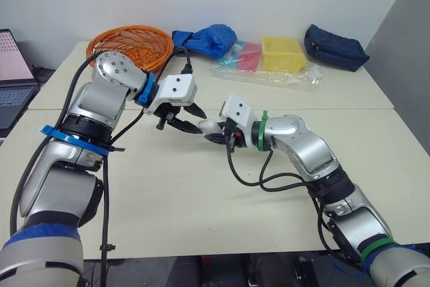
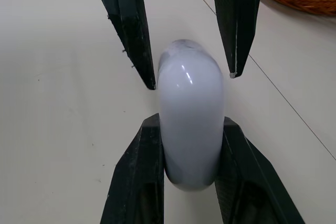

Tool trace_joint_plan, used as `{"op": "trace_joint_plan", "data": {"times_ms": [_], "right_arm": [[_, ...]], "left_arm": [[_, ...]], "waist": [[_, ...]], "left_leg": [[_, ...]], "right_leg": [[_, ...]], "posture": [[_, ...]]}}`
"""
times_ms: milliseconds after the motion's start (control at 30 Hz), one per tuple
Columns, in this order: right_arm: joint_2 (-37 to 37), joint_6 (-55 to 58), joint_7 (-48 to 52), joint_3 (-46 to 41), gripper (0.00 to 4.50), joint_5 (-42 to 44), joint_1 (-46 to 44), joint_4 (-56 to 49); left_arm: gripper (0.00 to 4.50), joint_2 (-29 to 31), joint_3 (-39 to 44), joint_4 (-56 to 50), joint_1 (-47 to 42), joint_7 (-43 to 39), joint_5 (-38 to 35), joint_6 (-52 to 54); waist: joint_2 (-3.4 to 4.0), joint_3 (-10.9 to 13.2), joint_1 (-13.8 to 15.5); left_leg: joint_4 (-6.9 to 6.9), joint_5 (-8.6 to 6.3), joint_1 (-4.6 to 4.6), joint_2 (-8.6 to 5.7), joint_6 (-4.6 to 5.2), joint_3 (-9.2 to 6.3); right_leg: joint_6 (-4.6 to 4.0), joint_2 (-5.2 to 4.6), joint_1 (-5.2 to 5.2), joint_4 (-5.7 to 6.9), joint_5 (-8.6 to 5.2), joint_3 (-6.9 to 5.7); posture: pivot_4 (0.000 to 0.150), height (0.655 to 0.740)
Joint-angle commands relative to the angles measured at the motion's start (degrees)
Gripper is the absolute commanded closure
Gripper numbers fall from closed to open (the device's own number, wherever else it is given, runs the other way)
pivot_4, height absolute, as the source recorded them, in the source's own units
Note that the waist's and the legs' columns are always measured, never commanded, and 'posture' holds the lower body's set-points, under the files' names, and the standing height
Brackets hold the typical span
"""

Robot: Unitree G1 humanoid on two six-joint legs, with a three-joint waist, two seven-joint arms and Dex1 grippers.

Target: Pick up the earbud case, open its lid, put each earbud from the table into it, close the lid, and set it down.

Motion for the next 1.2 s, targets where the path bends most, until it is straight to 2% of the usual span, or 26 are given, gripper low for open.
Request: {"op": "trace_joint_plan", "data": {"times_ms": [33, 800, 933, 1200], "right_arm": [[0.16, -0.44, -0.21, -0.13, 3.66, -0.43, -1.65, -2.59], [1.09, -0.03, 0.21, -0.8, 3.66, -0.86, -2.26, -1.83], [1.17, -0.12, 0.14, -0.84, 3.66, -0.92, -2.35, -1.6], [1.06, -0.46, 0.21, -0.76, 3.66, -1.21, -2.51, -0.96]], "left_arm": [[2.47, -0.68, 2.41, -0.2, -0.62, 0.41, 0.37, -0.55], [2.47, -1.53, 3.23, -3.98, 1.39, -0.52, 0.4, 1.15], [3.65, -1.47, 3.06, -3.75, 1.16, -0.78, 0.83, 0.82], [3.75, -1.51, 2.94, -3.61, 0.66, -1.03, 1.62, 1.16]], "waist": [[0.0, 0.0, -0.01], [0.0, 0.0, -0.03], [0.0, 0.0, -0.03], [0.0, 0.0, -0.03]], "left_leg": [[0.0, 0.0, 0.0, 0.0, 0.0, 0.01], [0.04, 0.0, 0.05, 0.0, 0.0, -0.01], [0.05, 0.0, 0.05, 0.0, 0.0, -0.02], [0.05, 0.0, 0.05, 0.0, 0.0, -0.01]], "right_leg": [[0.0, 0.0, 0.0, 0.0, 0.0, 0.0], [0.0, 0.0, -0.01, 0.18, 0.0, 0.01], [0.0, 0.0, -0.01, 0.21, 0.0, 0.01], [0.0, 0.0, -0.01, 0.21, 0.0, 0.01]], "posture": [[0.15, 0.74], [0.15, 0.74], [0.15, 0.74], [0.15, 0.74]]}}
